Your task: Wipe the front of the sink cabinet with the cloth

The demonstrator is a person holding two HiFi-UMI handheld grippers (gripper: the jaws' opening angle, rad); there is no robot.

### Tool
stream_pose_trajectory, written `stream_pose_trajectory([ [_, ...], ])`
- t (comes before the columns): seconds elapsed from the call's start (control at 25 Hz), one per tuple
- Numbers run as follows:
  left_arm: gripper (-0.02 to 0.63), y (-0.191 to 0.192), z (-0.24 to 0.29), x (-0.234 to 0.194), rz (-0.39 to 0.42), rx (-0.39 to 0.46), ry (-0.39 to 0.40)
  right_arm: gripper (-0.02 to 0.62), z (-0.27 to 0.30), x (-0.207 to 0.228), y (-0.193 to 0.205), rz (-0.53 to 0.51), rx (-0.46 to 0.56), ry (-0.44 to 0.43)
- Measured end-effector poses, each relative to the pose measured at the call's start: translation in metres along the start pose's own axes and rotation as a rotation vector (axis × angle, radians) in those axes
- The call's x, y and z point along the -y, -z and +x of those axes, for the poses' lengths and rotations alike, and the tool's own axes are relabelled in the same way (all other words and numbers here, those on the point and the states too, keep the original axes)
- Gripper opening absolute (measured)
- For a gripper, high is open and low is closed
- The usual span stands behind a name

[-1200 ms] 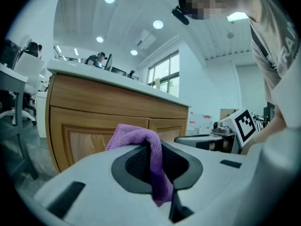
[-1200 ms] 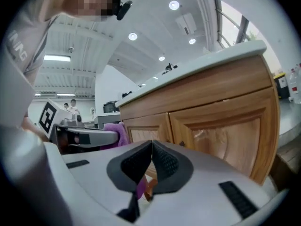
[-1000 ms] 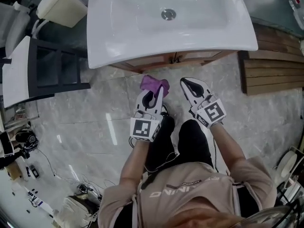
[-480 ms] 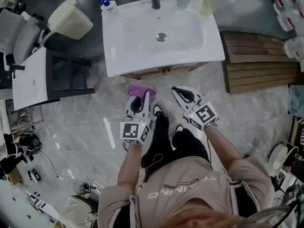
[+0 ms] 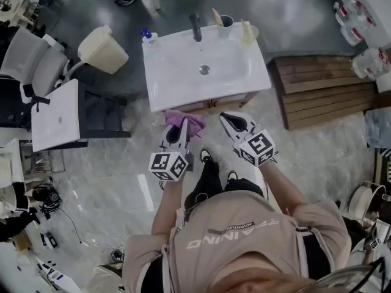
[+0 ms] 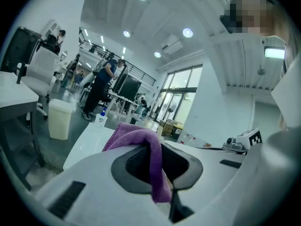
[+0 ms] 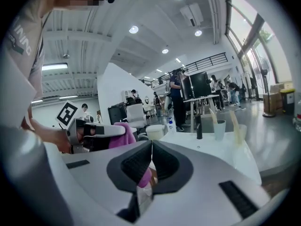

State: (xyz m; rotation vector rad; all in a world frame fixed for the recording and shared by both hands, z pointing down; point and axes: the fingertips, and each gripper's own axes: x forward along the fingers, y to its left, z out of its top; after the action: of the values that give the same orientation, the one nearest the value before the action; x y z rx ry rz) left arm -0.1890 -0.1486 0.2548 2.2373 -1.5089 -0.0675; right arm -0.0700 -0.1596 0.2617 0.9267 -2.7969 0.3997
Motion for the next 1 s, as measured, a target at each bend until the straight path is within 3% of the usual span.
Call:
stream_pose_trajectory([
  [0.12,0.037,-0.024,-0.011,0.006,-0.002,0.018,0.012,0.012,-0.009,-0.011,-0.025,-0.021,0.017,0.007],
  [0.6,0.037,-0.102,-0.014,0.007,0.114,0.095,0.09,0.012,-0.008,-0.015,-0.099,-0.094,0.123,0.093],
  [0.8,0.037,-0.117,-0.003,-0.01,0.121,0.097,0.122,0.012,-0.008,0.001,-0.121,-0.114,0.161,0.168],
  [1.0,0.037,-0.117,0.006,-0.02,0.197,0.078,0.136,0.012,-0.015,0.015,-0.123,-0.093,0.17,0.237],
])
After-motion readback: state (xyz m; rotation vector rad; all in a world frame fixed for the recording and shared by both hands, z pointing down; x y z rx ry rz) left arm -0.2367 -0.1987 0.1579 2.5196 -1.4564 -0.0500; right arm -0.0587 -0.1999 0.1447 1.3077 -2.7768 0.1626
